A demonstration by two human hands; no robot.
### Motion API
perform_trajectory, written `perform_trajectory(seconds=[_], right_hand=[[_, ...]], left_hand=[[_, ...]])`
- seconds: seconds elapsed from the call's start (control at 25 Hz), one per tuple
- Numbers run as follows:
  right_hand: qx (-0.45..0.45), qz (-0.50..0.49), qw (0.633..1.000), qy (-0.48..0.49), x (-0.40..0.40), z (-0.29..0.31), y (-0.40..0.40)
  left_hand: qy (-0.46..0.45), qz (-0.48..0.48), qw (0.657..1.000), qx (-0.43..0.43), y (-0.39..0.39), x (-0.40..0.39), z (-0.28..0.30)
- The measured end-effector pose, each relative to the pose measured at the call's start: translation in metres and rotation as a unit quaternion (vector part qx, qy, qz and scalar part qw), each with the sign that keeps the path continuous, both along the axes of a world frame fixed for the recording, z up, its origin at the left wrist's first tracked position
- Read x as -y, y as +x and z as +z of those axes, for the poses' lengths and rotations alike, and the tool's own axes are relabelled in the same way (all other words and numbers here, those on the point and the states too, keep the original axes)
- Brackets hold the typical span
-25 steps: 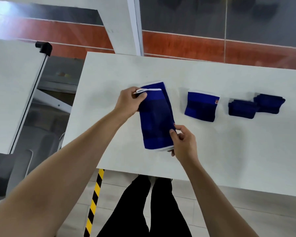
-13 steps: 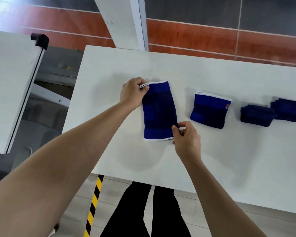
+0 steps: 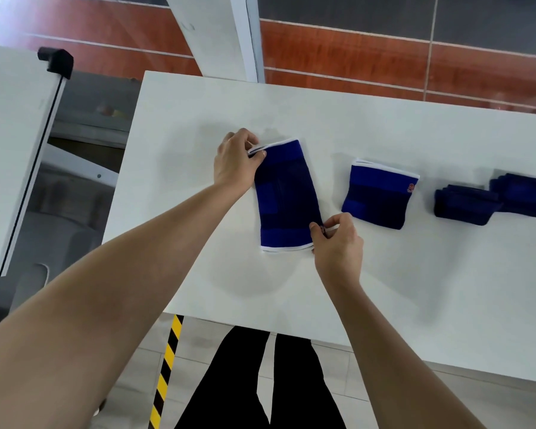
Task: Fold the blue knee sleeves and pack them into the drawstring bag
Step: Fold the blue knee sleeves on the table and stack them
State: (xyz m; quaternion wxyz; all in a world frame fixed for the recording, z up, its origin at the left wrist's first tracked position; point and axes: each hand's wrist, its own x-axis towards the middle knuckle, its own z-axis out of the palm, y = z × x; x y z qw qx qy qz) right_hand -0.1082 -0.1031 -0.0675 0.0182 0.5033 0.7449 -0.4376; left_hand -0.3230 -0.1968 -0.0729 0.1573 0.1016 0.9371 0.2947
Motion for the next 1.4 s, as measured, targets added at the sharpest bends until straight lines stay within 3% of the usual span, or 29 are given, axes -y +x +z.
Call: perform_trajectory(seconds=[0.12, 0.24, 0.32, 0.48, 0.6, 0.76, 0.84, 0.92, 0.96, 1.08, 1.2, 1.4], right_hand=[[0.042, 0.000, 0.998, 0.035, 0.002, 0.006, -0.001], [0.054, -0.019, 0.998, 0.023, 0.009, 0.011, 0.010], [0.049, -0.016, 0.999, 0.005, 0.016, 0.012, 0.016], [0.026, -0.034, 0.997, -0.070, 0.017, 0.019, 0.014], [-0.007, -0.122, 0.973, -0.194, 0.015, 0.027, 0.013], [-0.076, -0.198, 0.926, -0.313, 0.018, 0.039, 0.028], [-0.105, -0.149, 0.943, -0.280, 0.018, 0.038, 0.045], [-0.094, -0.007, 0.987, -0.133, 0.015, 0.030, 0.067], [-0.085, 0.079, 0.992, -0.052, 0.014, 0.025, 0.078], [-0.089, 0.279, 0.951, 0.096, 0.017, 0.012, 0.091], [-0.121, 0.254, 0.956, 0.083, 0.027, 0.010, 0.076], [-0.069, 0.101, 0.990, -0.075, 0.032, 0.013, 0.041]], left_hand=[[-0.034, -0.055, 0.994, -0.093, 0.020, 0.011, 0.006], [-0.026, -0.233, 0.953, -0.193, 0.079, 0.045, 0.006], [-0.050, -0.319, 0.936, -0.144, 0.115, 0.073, 0.002], [-0.139, -0.361, 0.922, -0.028, 0.137, 0.100, 0.000], [-0.133, -0.357, 0.923, -0.056, 0.139, 0.101, 0.002], [-0.052, -0.347, 0.929, -0.117, 0.149, 0.112, 0.000], [0.007, -0.312, 0.946, -0.085, 0.157, 0.118, 0.003], [0.056, -0.265, 0.962, -0.028, 0.163, 0.124, 0.009], [0.072, -0.249, 0.966, -0.007, 0.164, 0.127, 0.012], [0.090, -0.230, 0.968, 0.031, 0.164, 0.134, 0.018], [0.088, -0.211, 0.970, 0.084, 0.159, 0.136, 0.022], [0.128, -0.051, 0.968, 0.208, 0.138, 0.122, 0.021]])
